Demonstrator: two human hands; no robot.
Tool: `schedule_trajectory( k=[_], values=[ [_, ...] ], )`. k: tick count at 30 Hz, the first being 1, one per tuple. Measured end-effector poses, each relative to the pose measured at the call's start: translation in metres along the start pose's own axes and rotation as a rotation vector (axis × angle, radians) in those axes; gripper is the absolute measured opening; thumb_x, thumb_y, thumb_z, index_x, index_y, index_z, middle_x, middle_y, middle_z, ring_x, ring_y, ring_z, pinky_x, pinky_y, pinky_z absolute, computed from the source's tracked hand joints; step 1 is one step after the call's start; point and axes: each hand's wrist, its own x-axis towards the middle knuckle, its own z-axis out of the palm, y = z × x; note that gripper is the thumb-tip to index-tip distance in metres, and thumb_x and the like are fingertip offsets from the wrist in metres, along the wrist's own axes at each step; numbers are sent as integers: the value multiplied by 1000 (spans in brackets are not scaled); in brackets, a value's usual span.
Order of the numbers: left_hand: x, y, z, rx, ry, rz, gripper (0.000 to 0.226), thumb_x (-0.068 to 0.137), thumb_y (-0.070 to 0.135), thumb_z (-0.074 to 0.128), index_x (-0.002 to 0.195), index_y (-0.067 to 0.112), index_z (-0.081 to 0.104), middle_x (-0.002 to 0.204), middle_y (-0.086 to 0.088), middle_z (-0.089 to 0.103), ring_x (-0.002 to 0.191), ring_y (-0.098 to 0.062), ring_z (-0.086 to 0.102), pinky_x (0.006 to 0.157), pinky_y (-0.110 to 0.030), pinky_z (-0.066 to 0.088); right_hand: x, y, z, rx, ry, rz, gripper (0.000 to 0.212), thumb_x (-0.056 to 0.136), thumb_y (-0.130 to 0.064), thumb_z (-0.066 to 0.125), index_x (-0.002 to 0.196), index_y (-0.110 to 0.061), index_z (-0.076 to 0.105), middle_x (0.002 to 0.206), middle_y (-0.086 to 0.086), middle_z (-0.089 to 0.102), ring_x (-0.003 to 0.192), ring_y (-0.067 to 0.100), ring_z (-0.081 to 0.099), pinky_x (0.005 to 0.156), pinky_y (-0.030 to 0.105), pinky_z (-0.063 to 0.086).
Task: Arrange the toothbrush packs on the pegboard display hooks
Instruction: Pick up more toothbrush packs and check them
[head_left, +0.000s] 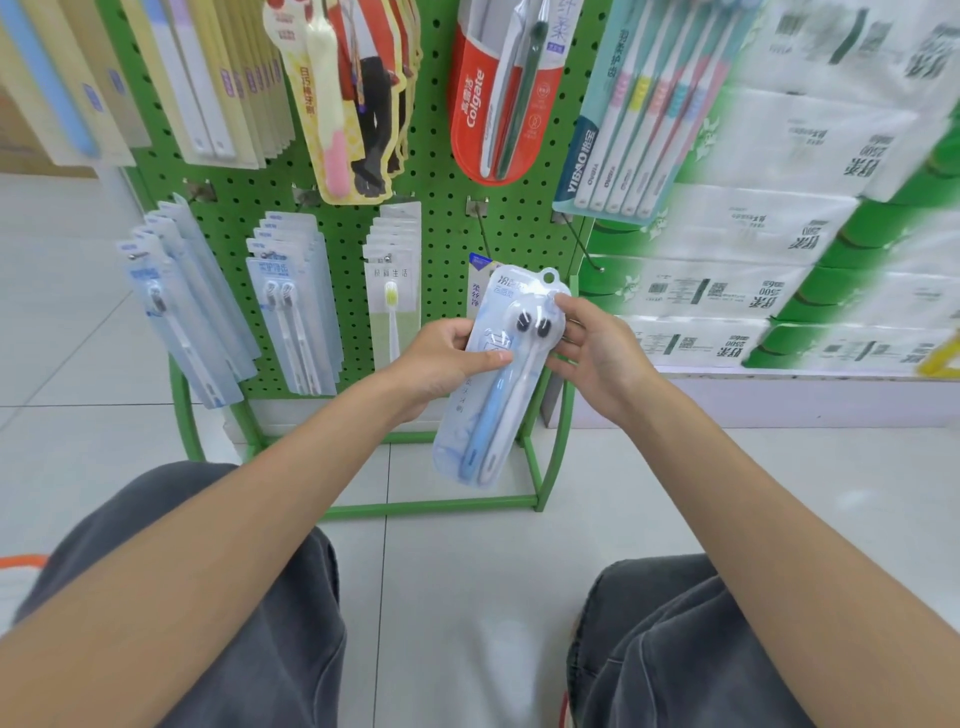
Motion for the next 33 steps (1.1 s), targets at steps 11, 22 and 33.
schedule_trajectory(
  k=[11, 22, 33],
  values=[
    [15, 1, 23, -114, 76, -27, 26, 92, 10, 66, 114, 21, 59, 111, -4, 70, 91, -16, 68, 75, -30, 55, 8, 4, -17, -119, 131, 96, 29, 92, -21, 67, 116, -6, 62, 94, 3, 71, 87, 18, 68, 87, 32, 54],
    [28, 8, 69, -65, 73, 81, 57, 87, -12, 55, 127, 27, 48, 121, 0, 63, 104, -19, 67, 81, -31, 54, 33, 9, -35, -29, 436, -18, 36, 93, -18, 60, 127, -13, 56, 120, 7, 64, 106, 23, 60, 81, 30, 45],
    [45, 4, 78, -15, 85, 60, 59, 92, -6, 50, 141, 26, 43, 123, 4, 60, 103, -14, 65, 90, -34, 51, 49, 8, -41, -67, 449, -4, 37, 92, -21, 63, 128, -21, 55, 118, 4, 63, 104, 21, 60, 75, 28, 45]
  ],
)
